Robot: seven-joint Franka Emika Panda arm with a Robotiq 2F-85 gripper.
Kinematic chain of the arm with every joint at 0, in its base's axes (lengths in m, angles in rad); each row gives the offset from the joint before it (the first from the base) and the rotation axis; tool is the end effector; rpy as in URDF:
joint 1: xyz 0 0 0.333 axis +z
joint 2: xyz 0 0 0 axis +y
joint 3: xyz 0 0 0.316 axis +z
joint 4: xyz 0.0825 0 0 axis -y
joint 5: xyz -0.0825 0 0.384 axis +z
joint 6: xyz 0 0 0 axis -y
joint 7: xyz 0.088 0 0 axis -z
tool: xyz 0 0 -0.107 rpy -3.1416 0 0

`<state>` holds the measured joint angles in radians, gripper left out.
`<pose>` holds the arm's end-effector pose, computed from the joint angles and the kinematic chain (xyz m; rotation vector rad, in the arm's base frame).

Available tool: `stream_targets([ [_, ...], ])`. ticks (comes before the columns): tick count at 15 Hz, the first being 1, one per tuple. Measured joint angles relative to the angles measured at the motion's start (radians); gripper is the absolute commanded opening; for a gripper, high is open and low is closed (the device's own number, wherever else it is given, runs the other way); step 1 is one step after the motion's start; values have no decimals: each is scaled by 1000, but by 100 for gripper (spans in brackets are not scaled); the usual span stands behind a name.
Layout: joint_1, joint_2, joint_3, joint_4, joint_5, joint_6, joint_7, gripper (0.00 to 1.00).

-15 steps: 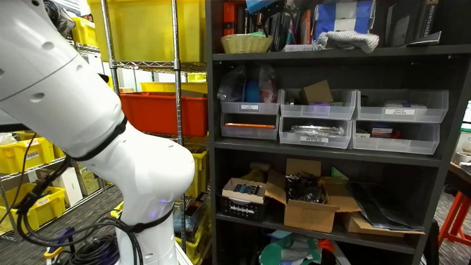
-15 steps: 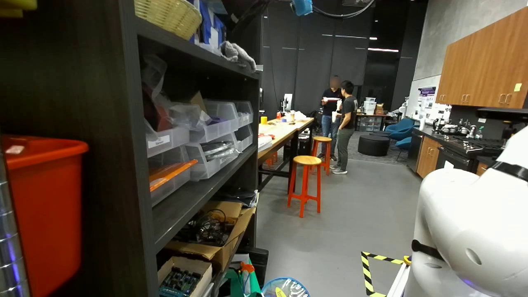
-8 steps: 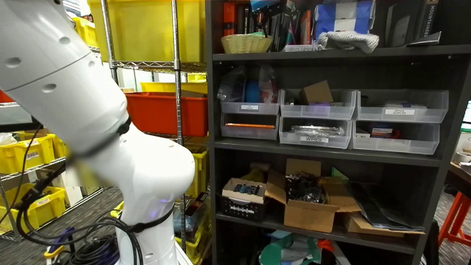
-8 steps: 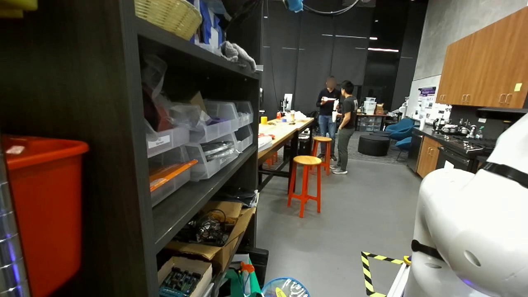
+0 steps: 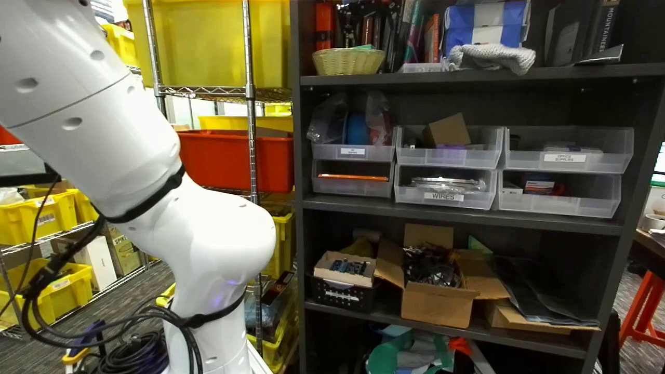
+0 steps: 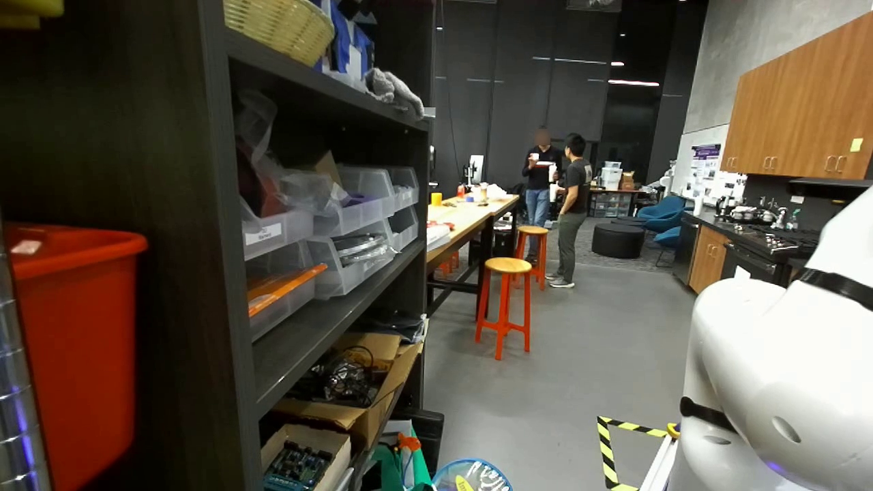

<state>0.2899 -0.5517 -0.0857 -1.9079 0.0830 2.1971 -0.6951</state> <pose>0.3959 0.0687 0.8011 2.5354 1.1832 1.2575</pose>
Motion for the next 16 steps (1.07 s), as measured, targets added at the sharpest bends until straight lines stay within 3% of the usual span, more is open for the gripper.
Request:
stream_targets([
  [16,49,43,29,81,156,-107,-195,100],
])
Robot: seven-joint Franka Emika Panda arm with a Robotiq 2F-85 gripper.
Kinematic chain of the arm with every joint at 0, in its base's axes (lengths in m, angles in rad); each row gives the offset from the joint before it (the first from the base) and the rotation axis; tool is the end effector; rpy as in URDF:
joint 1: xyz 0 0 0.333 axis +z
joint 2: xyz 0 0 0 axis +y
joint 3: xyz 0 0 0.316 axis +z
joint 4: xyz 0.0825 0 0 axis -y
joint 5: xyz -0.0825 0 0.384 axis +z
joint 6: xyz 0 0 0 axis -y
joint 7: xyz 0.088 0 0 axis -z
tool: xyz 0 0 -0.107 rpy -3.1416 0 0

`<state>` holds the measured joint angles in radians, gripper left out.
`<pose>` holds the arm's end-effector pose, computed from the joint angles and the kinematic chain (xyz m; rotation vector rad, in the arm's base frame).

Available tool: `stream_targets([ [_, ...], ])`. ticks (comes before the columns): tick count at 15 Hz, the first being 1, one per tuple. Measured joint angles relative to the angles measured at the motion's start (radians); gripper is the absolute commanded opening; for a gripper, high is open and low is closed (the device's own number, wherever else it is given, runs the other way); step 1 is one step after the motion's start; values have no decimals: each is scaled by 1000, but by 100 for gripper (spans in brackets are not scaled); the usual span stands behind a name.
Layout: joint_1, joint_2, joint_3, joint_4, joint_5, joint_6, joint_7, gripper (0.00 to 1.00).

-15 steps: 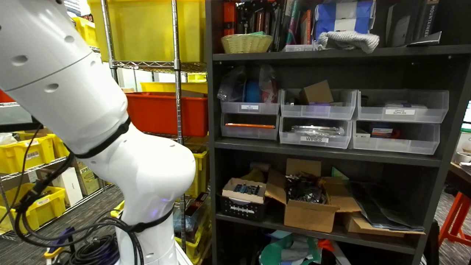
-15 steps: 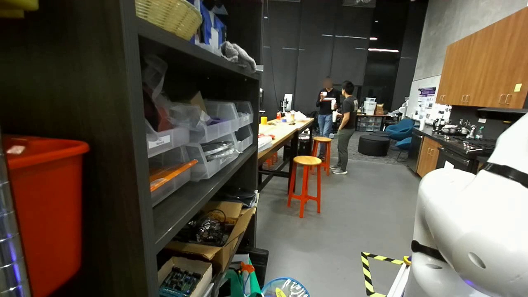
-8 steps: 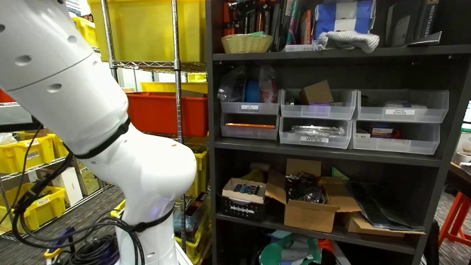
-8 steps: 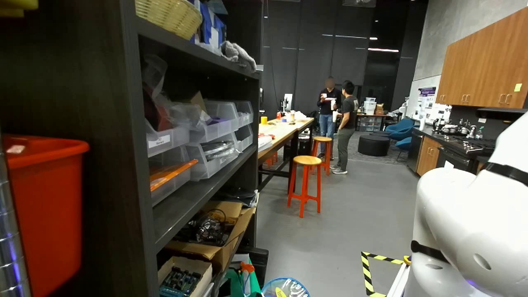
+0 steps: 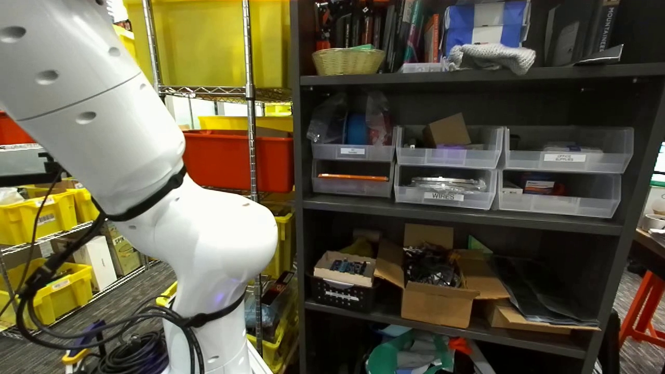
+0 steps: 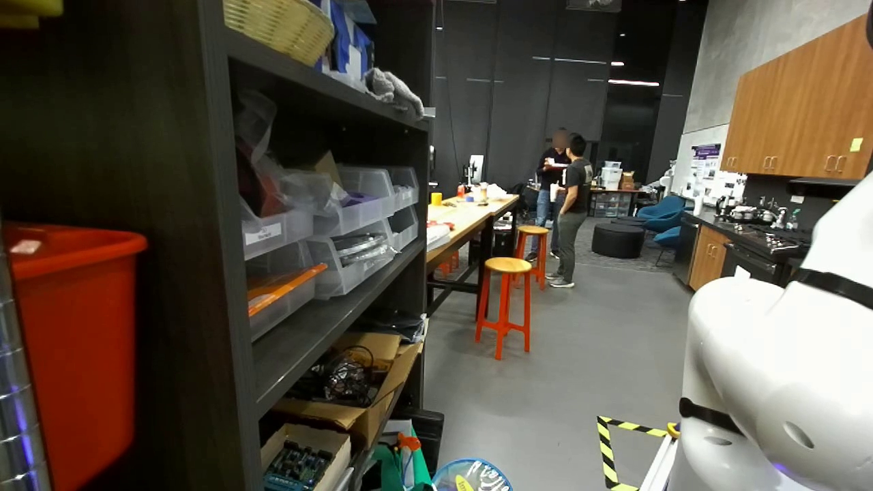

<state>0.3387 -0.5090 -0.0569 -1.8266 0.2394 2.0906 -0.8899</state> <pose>0.3904 0.1144 0.8113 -2.4118 -1.5339 -1.2318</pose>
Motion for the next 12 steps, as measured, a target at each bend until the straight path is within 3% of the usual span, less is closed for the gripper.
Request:
stream_targets([
  [12,-12,83,28,88,0,3,-2,100],
])
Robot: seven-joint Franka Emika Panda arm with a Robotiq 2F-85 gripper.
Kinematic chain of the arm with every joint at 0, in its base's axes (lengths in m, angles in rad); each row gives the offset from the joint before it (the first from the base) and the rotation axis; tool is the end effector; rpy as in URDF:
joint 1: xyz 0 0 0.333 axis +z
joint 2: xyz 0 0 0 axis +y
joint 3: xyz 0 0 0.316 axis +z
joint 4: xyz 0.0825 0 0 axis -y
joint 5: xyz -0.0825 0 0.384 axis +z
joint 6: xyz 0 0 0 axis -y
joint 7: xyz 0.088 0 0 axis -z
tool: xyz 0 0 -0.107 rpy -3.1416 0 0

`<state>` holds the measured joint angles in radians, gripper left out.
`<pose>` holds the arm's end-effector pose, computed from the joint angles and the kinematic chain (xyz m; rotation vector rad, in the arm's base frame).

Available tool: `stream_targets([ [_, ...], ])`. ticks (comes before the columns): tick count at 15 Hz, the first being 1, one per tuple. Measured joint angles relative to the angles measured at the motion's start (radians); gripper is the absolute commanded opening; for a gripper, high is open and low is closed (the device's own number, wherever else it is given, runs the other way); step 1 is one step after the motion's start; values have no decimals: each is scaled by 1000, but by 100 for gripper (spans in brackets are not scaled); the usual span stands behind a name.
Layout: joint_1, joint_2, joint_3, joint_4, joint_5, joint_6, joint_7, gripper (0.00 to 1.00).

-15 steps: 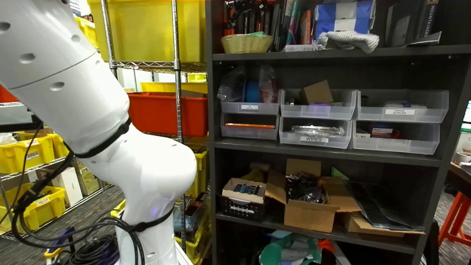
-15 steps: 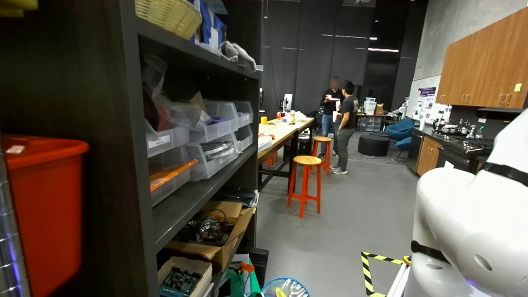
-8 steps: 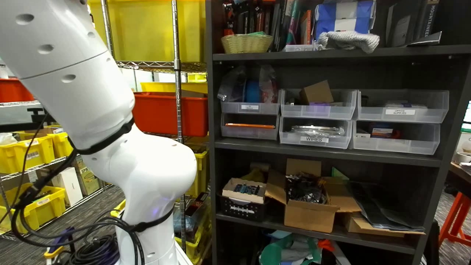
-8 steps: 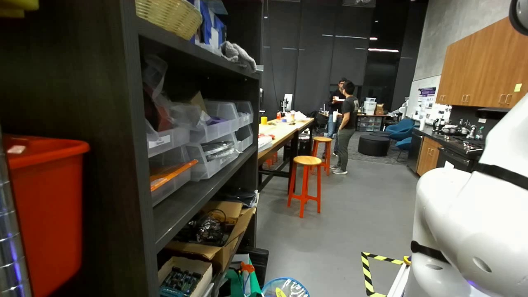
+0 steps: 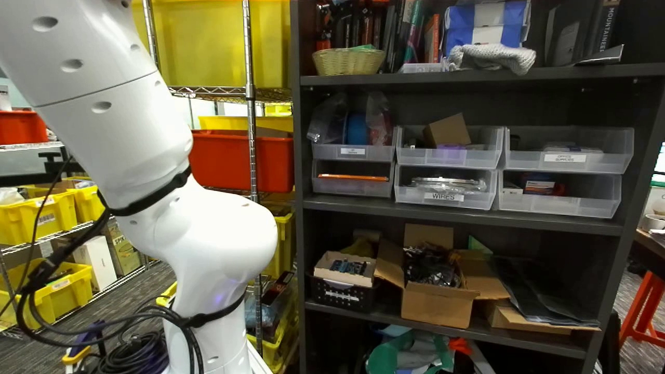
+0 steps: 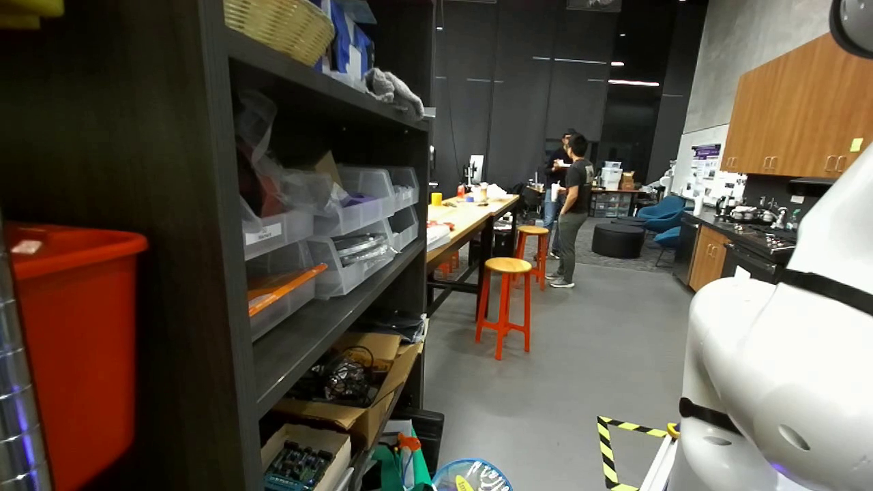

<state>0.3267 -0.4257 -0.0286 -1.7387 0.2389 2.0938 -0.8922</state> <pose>0.4114 0.1336 0.8198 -2.4041 -1.5642 -1.2417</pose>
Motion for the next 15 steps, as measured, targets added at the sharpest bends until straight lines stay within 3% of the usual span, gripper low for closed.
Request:
stream_targets([
  [11,-33,24,5,27,0,-27,17,100],
  [15,-40,63,-5,89,46,-98,28,100],
])
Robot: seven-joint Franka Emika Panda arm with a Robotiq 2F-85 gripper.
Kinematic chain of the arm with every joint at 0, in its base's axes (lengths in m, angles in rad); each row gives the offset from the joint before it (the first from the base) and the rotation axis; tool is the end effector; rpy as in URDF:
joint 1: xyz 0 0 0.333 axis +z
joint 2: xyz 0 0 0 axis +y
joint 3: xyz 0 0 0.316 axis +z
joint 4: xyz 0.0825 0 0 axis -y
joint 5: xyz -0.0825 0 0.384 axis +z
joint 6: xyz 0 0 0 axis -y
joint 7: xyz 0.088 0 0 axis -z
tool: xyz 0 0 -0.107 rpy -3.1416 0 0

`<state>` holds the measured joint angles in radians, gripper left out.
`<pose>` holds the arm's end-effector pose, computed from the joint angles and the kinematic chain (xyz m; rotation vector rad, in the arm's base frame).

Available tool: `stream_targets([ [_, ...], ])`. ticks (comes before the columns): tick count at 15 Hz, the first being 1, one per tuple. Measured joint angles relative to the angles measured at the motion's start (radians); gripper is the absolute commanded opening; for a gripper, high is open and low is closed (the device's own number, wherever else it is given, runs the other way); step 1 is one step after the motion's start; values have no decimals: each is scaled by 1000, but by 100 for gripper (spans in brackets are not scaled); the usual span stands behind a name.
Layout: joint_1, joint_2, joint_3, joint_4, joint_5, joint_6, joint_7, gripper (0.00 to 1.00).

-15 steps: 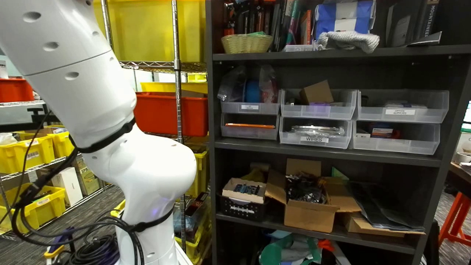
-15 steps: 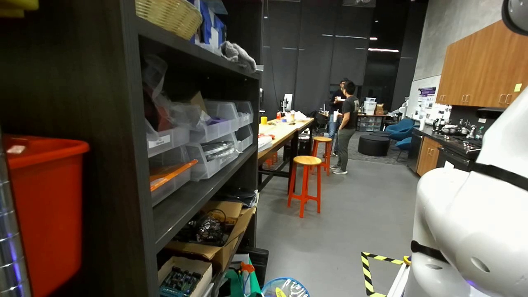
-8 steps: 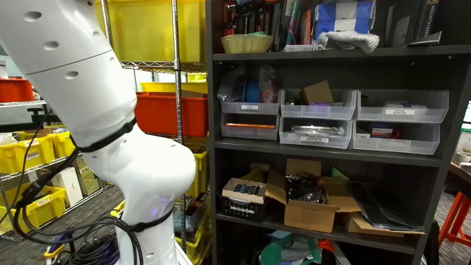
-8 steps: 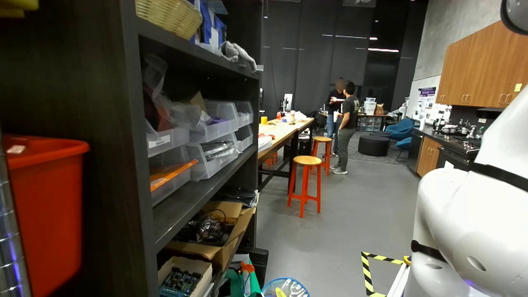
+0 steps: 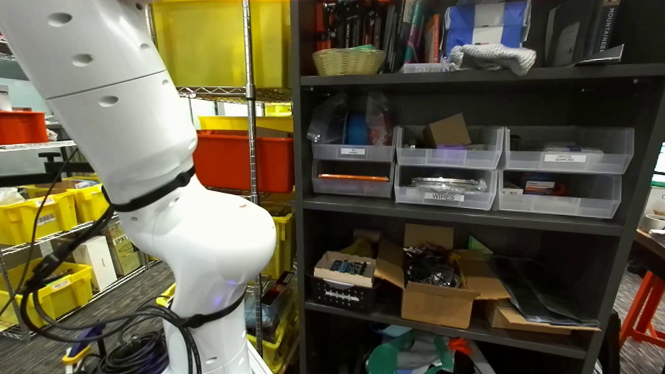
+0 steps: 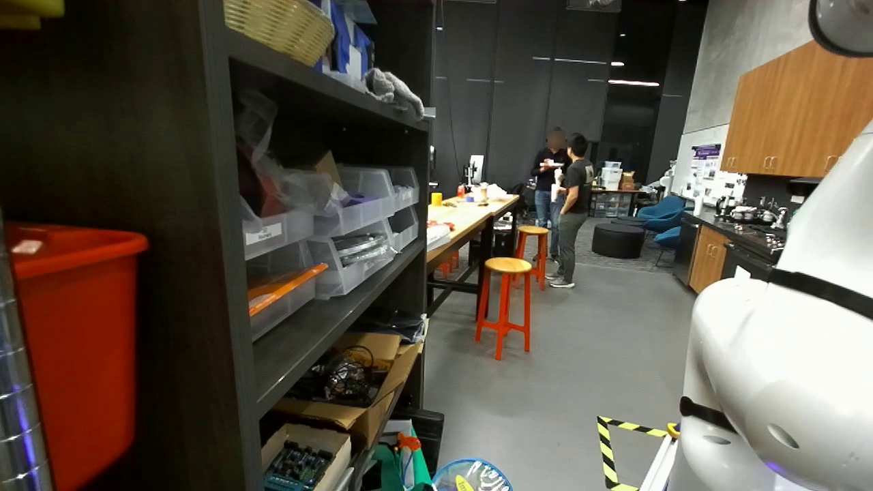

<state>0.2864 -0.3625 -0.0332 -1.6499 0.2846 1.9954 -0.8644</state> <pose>0.4292 0.1239 0.8227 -2.4321 -1.4808 -1.1395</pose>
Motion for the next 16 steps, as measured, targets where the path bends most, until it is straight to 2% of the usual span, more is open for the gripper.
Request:
stream_targets([
  [8,-67,131,-13,159,98,-80,11,100],
  [16,-110,203,-13,268,166,-181,23,100],
])
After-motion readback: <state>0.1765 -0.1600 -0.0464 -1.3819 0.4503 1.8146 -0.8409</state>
